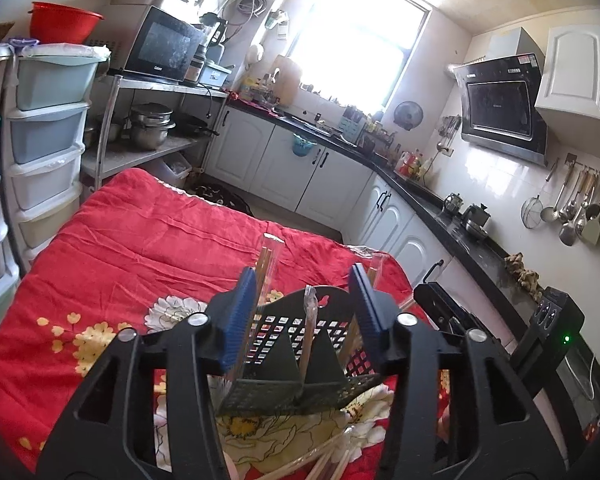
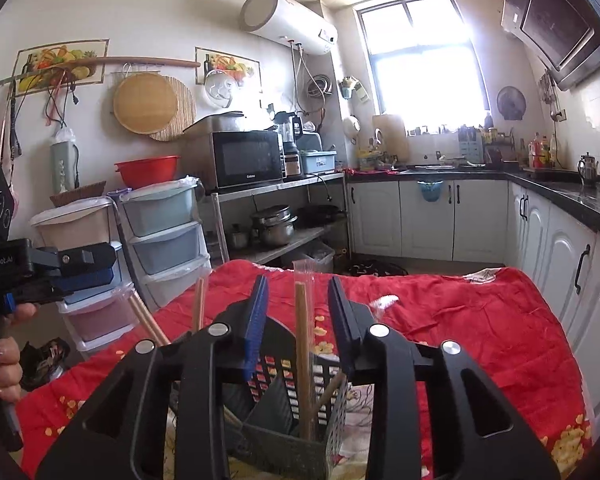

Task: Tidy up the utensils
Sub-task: 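Open the left tool into the basket while the right tool releases its chopstick, then withdraw both open tools from the basket back over the chopstick pile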

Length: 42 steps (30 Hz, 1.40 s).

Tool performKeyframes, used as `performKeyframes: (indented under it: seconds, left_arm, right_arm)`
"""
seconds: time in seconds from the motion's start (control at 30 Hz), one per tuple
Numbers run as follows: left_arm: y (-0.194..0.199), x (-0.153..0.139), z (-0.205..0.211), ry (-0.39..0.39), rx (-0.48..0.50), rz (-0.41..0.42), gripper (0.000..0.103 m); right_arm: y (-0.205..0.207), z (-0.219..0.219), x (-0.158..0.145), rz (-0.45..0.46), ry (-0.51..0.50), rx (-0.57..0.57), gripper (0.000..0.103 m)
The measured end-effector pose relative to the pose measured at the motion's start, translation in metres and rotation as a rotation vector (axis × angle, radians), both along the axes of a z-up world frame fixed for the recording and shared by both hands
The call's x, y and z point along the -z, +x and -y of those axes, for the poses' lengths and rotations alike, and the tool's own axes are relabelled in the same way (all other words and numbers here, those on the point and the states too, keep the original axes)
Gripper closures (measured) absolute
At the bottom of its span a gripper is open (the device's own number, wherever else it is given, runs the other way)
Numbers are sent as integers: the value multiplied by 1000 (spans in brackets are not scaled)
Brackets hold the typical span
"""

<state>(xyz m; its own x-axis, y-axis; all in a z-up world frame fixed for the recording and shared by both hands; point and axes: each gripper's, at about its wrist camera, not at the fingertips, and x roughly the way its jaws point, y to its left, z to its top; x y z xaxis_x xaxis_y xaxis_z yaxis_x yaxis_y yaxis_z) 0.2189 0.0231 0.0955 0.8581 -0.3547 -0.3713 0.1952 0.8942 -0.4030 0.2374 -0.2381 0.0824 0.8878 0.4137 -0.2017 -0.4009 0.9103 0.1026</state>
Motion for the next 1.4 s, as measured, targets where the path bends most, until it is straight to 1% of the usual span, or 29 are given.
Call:
performKeyframes:
  seconds: [0.07,0.13,0.17,0.23,0.33,0.4,0.47,0.6,0.67,0.73,0.97,1.2,1.4]
  left_arm:
    - [-3,1,-1,3,-3,0,50]
    - [-5,2,-2,1,-8,0,35]
    - [-6,2,-4,-2,-10,1,32]
    - [-11,2,-6,-11,-16,7,22]
    - [-16,1,-9,-10,-26,15,14]
    - [-20,1,-10,-9,-33,17,11]
    - [-24,0,-11,-14,-35,18,11]
    - [-30,2,-14,-20,-41,14,11]
    - [-33,4,-16,-22,-42,12,11]
    - [-35,6,-17,-27,-42,10,11]
    - [-47,16,-18,-25,-46,-7,11]
    - [-57,24,-21,-32,-51,-23,11]
    - [-69,30,-22,-18,-56,-24,11]
  right_arm:
    - [-4,0,1,-7,-14,3,68]
    - [-8,1,2,-12,-21,1,65]
    - [-10,2,2,-14,-24,1,63]
    - [-15,2,2,-19,-33,2,61]
    - [-21,2,3,-24,-46,3,58]
    - [-25,2,3,-29,-53,5,55]
    - [-27,2,2,-34,-53,5,50]
    - [-34,3,3,-43,-53,-5,47]
    - [-38,3,2,-45,-50,-14,43]
    - [-43,3,2,-47,-52,-18,41]
    - [-55,3,1,-51,-72,-27,38]
    - [-69,1,3,-57,-86,-34,36]
    - [-79,-1,7,-77,-86,-36,35]
